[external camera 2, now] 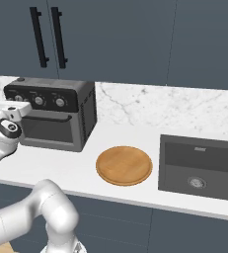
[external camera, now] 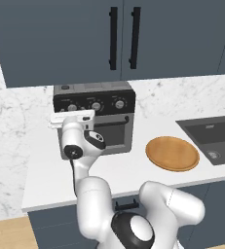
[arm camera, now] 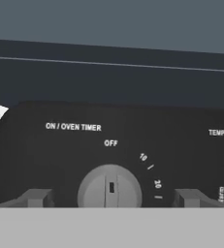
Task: Pick up the kebab skewer and baguette bread, and place them inside the toaster oven. Close the toaster oven door and start by setting the timer.
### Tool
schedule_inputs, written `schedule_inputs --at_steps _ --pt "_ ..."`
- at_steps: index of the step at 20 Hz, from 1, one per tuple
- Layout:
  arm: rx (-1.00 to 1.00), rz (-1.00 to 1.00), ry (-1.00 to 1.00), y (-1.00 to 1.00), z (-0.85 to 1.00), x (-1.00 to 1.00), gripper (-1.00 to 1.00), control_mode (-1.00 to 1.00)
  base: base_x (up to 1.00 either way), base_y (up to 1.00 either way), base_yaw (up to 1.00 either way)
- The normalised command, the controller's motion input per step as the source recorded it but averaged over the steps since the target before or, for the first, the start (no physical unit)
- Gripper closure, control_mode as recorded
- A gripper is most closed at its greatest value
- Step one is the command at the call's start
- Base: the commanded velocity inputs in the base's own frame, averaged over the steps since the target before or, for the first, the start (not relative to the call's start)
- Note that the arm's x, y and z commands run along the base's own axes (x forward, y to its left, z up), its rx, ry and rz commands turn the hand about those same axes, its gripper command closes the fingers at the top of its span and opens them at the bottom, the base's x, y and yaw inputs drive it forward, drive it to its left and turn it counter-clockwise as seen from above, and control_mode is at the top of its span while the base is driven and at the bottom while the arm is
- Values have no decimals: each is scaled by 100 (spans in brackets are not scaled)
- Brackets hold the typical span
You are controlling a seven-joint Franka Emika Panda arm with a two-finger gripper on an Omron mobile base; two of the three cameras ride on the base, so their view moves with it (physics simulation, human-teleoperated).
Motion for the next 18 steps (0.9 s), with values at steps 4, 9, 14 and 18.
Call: schedule_inputs --at_steps 4,9,14,18 --pt "0 0 -3 0 0 11 -100 -100 0 0 0" --pt "0 0 -3 0 0 2 -100 -100 0 0 0" --pt "0 0 -2 0 6 0 -100 -100 0 0 0" --pt "0 0 -1 0 26 0 -100 -100 0 0 0"
